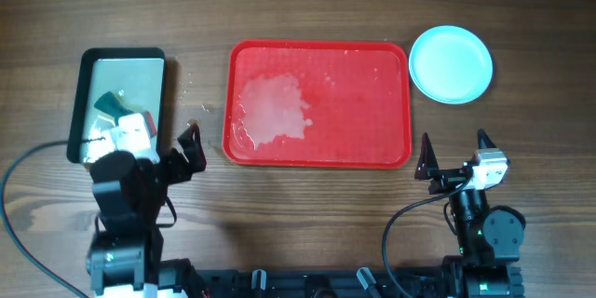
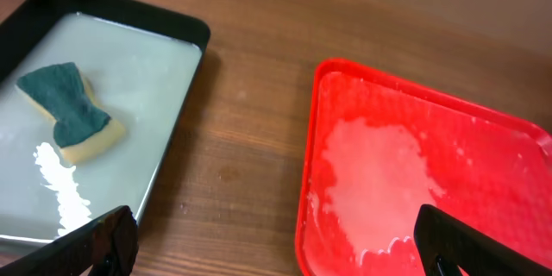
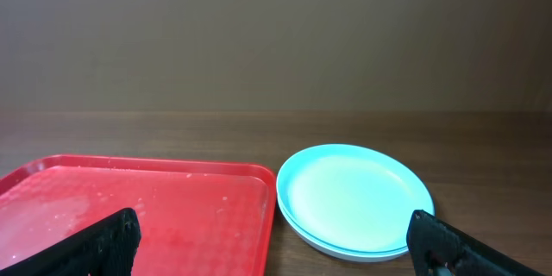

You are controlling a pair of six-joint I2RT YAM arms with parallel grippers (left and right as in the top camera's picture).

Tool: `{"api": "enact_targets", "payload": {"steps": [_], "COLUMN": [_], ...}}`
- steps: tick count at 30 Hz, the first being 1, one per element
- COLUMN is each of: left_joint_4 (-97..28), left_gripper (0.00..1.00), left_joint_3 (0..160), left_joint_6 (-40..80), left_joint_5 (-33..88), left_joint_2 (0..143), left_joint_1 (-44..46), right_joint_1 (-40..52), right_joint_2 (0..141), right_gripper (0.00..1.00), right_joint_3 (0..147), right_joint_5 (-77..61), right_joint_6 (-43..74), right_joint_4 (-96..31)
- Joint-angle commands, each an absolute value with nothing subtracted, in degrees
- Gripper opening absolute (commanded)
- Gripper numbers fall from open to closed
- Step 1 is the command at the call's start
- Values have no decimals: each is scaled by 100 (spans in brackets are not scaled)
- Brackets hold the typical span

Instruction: Clean dirty plates on tray and stack at the side

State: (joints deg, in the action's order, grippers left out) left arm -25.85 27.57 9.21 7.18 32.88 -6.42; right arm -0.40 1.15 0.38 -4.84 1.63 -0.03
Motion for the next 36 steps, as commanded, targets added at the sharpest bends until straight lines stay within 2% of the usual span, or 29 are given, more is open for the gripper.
{"api": "enact_targets", "payload": {"steps": [1, 9, 21, 26, 31, 36], "left_joint_4": [-1997, 27, -419, -434, -440, -443], "left_gripper": [100, 100, 100, 100, 100, 100], "left_joint_3": [2027, 416, 34, 34, 34, 34], "left_joint_6": [945, 1393, 1369, 1323, 311, 165], "left_joint_5": [703, 480, 272, 235, 224, 180], "left_joint_2": [2665, 1164, 34, 16, 16, 16], "left_joint_1": [-611, -429, -161, -134, -14, -16], "right_joint_1": [-23, -23, -23, -23, -23, -23], "right_joint_2": [58, 58, 58, 58, 58, 58], "right_gripper": [100, 100, 100, 100, 100, 100], "right_joint_3": [30, 32, 30, 30, 30, 30], "right_joint_5": [-427, -427, -427, -427, -427, -427], "right_joint_6": [163, 163, 165, 163, 165, 163], "right_joint_4": [10, 10, 10, 10, 10, 10]}}
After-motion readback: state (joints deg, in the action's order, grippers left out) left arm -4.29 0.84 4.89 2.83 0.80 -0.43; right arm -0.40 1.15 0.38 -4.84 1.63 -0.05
